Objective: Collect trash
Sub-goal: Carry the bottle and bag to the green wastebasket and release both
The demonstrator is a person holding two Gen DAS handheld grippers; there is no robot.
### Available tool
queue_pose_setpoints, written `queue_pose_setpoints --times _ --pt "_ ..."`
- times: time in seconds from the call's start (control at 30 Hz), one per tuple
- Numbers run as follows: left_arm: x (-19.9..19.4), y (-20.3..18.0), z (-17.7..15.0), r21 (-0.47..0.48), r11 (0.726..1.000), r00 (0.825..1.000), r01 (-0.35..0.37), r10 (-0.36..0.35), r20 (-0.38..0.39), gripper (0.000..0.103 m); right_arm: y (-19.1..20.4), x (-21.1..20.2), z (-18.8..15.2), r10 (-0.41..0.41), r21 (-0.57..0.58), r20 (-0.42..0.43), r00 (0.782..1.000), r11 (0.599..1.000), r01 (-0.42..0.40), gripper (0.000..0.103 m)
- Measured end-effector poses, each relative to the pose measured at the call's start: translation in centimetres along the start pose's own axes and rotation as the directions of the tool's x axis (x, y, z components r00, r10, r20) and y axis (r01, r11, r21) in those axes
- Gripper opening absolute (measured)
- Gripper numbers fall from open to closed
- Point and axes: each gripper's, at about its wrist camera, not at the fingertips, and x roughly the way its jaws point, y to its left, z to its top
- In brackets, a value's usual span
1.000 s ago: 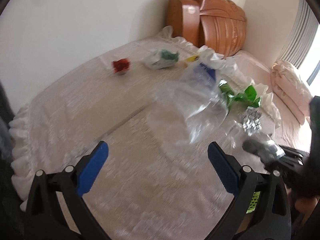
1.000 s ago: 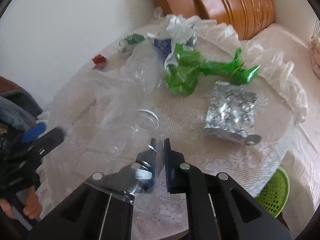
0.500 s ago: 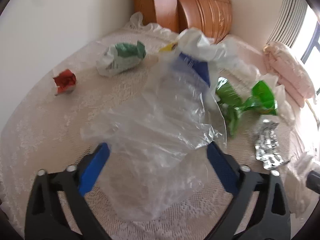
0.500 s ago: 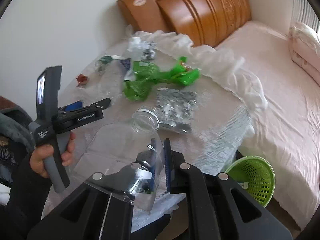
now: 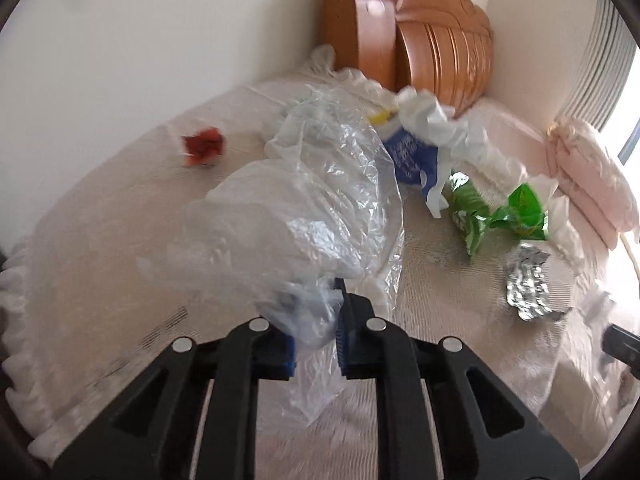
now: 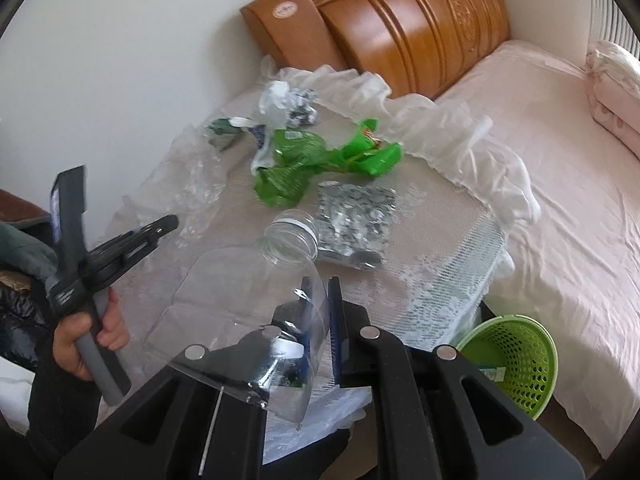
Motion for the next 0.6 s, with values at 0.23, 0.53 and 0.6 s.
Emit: queue_pose_setpoints --times 0.23,0.53,0.6 --pt "-7.9 -0.6 -1.4 0.019 1.000 0.998 0.007 -0.008 0.064 0.014 1.2 -1.8 0.3 0.061 -0.042 0.041 0.997 0.997 -0.059 0.009" --pt "-12.3 -8.5 -3.6 0.154 0.979 0.988 0.135 -0.144 0.051 0.014 -3.4 -7.6 -0.9 -0.001 0.001 0.126 0.992 1.000 0.001 0.009" --pt "-12.7 -11.4 -4.2 0.216 0.959 0.980 0.183 -0.195 0.036 0.014 -5.3 -9.6 -1.5 -0.044 0.026 0.151 0.988 0.999 0.040 0.009"
